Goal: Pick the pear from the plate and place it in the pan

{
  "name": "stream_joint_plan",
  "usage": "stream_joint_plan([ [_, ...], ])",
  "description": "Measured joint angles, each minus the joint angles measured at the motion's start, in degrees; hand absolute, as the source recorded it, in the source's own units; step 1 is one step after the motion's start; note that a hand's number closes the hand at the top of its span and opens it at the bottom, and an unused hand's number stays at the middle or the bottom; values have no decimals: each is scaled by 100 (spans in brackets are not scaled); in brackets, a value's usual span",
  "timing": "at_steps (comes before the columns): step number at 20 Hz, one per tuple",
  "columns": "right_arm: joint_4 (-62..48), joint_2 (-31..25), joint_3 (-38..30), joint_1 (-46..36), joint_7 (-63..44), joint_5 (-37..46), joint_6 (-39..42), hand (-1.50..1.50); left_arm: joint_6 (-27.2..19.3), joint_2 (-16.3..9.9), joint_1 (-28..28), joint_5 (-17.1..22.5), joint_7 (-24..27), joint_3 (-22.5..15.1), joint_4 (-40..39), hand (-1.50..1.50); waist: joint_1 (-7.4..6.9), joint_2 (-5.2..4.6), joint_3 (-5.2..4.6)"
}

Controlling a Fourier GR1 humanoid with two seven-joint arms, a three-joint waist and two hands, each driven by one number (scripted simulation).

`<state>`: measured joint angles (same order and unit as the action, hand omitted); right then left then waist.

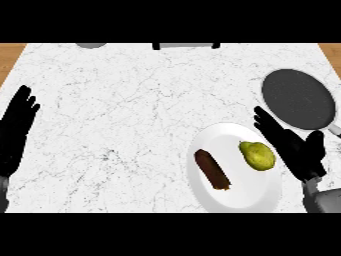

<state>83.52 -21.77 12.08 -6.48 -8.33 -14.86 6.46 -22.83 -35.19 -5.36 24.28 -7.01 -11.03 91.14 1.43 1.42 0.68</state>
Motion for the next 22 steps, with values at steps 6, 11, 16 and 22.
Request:
stream_joint_plan([
  [6, -6, 433, 296, -832, 602, -908, 1531, 150, 483, 495, -170, 200, 32, -520, 133, 0, -327, -207, -28],
  [11, -345, 178, 91, -1444, 2066, -497, 2343, -150, 857, 956, -156, 458, -33, -990, 174, 0, -366, -246, -40],
  [16, -1362, -41, -328, -1826, 3457, -461, 3213, -150, 1036, 1213, -201, 524, -26, -1181, 50, 0, -385, -272, -39],
  [22, -996, -1002, 291, -2373, 3615, 808, 3391, -150, 1070, 1367, -220, 496, -19, -1289, -70, 0, -404, -235, -46],
])
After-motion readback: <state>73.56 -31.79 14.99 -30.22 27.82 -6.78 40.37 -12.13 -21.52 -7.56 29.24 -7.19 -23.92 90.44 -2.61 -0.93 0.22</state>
